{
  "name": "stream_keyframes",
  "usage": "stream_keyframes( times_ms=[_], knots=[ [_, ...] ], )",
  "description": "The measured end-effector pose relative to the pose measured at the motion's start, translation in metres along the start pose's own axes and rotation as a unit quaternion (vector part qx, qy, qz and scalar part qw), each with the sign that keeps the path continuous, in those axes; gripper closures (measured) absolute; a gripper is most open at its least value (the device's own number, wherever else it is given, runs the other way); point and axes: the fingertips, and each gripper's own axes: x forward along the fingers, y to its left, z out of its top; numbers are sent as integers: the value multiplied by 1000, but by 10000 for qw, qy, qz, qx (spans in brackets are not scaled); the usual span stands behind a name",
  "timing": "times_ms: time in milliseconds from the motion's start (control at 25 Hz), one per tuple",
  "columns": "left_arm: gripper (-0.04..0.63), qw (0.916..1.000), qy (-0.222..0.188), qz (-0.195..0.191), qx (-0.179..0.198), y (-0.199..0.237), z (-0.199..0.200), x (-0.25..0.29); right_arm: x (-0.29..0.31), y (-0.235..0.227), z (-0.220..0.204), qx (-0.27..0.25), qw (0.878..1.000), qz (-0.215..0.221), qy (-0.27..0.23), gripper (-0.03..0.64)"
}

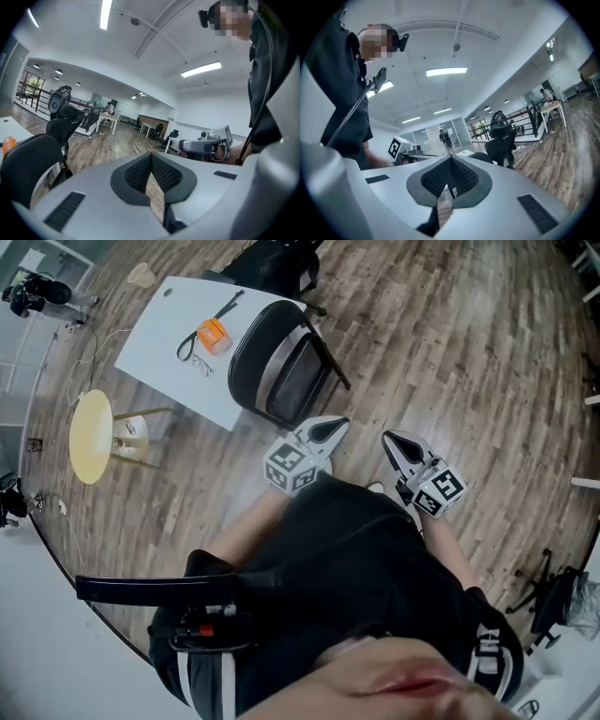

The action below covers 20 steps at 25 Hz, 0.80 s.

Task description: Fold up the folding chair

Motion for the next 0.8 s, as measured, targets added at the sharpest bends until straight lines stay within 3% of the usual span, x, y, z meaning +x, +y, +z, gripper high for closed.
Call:
stream_keyframes(
  times_ms=[120, 320, 800],
  knots=[
    [591, 9998, -137, -87, 109, -7, 16, 2, 6, 13, 22, -635, 9979, 112, -10, 607],
    [591, 9983, -360, -132, 438, -13, 47, 5, 17, 19, 51, -1074, 9940, 188, -124, 607],
    [591, 9983, -366, -74, 444, -21, 42, -2, 31, 36, 43, -1153, 9920, 513, -1, 607]
  ],
)
